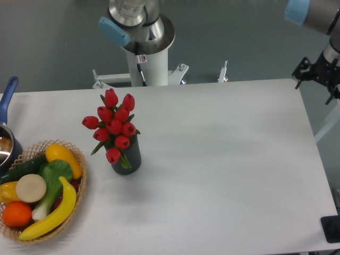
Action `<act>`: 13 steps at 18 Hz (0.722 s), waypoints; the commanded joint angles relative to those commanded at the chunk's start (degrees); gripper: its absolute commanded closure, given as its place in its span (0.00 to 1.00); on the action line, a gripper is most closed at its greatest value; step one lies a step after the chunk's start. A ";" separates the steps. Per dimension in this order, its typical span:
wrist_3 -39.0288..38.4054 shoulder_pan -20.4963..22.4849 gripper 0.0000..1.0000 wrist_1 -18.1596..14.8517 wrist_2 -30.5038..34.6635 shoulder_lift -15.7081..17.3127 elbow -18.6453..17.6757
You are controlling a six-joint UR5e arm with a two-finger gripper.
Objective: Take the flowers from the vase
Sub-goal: 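Move the gripper into view above the table, fingers open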
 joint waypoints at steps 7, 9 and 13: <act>-0.08 -2.19 0.00 0.52 0.26 1.23 -2.97; -1.57 -2.28 0.00 2.97 -2.53 3.51 -8.41; -7.20 -1.76 0.00 9.67 -14.04 9.92 -18.09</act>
